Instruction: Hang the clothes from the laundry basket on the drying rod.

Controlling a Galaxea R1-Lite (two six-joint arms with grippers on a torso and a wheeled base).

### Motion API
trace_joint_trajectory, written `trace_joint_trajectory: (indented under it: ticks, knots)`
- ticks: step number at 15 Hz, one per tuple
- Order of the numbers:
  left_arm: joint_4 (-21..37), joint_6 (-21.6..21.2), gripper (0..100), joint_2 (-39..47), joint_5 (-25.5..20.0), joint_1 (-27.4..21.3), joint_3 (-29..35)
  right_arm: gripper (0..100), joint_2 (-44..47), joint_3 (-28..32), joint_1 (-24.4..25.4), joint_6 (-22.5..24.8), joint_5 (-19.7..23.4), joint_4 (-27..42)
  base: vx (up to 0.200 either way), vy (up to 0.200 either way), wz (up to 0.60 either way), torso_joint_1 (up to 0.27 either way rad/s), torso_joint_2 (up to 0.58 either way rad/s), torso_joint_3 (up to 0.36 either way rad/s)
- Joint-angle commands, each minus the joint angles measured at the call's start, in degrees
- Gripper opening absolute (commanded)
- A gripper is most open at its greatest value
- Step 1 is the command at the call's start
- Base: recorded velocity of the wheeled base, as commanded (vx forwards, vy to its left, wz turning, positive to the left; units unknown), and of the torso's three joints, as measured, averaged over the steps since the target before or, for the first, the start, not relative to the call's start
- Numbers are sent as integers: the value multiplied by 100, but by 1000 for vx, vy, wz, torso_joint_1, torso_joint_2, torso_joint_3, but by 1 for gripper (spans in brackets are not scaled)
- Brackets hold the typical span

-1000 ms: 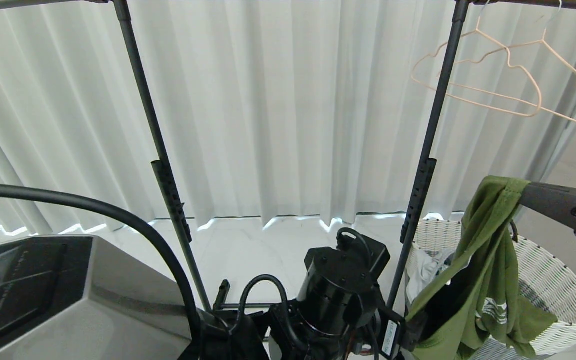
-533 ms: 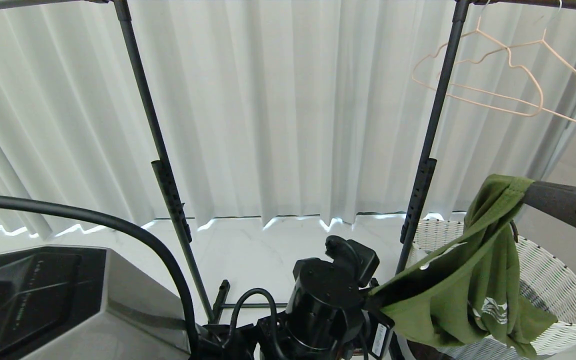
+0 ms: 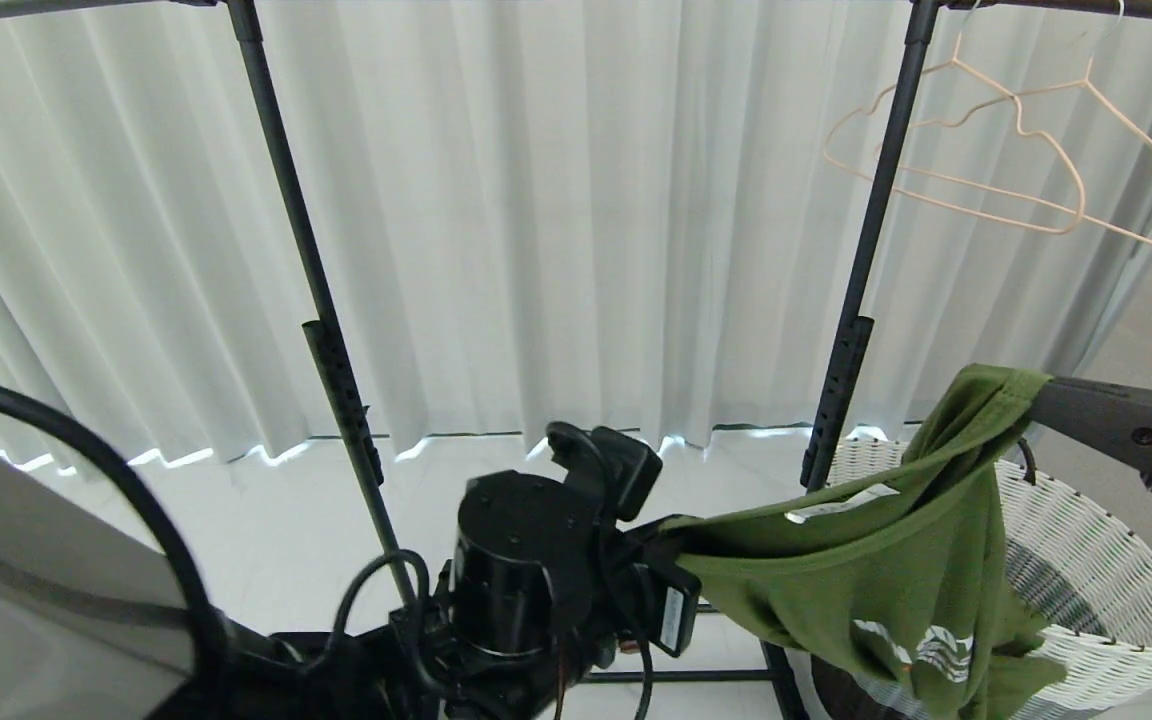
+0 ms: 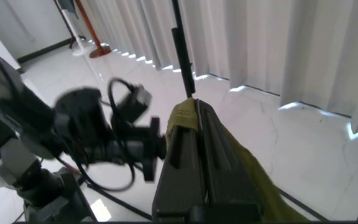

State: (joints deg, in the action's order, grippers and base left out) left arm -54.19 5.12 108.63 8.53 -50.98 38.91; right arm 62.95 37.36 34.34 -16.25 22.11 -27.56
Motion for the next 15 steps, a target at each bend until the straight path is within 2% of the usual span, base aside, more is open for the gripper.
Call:
trace_joint_trajectory:
  ticks: [1,3,4,7,10,12,15]
  knots:
    - [1200,244,0,-1432,-36,457,503,0,200,60,2,-1,12,-232,0,0,0,0,0,0]
    - [2000,411,0,-2092,-36,686,952,0,516,122,-112,8,12,-671,0,0,0,0,0,0]
    - [2184,411,0,-2250,-27,756,1039,0,604,148,-182,25,12,-724,0,0,0,0,0,0]
    - [3098,156,0,-2962,-10,1046,1409,0,727,298,-323,87,12,-777,0,0,0,0,0,0]
    - [4030,147,0,-3287,-45,1099,2305,0,675,597,-481,148,21,-1041,0,0,0,0,0,0]
    - [4399,147,0,-3287,-168,1099,2903,0,675,860,-499,148,21,-1111,0,0,0,0,0,0]
    - [4513,147,0,-3331,-475,985,3043,0,683,1203,-490,140,47,-1427,0,0,0,0,0,0]
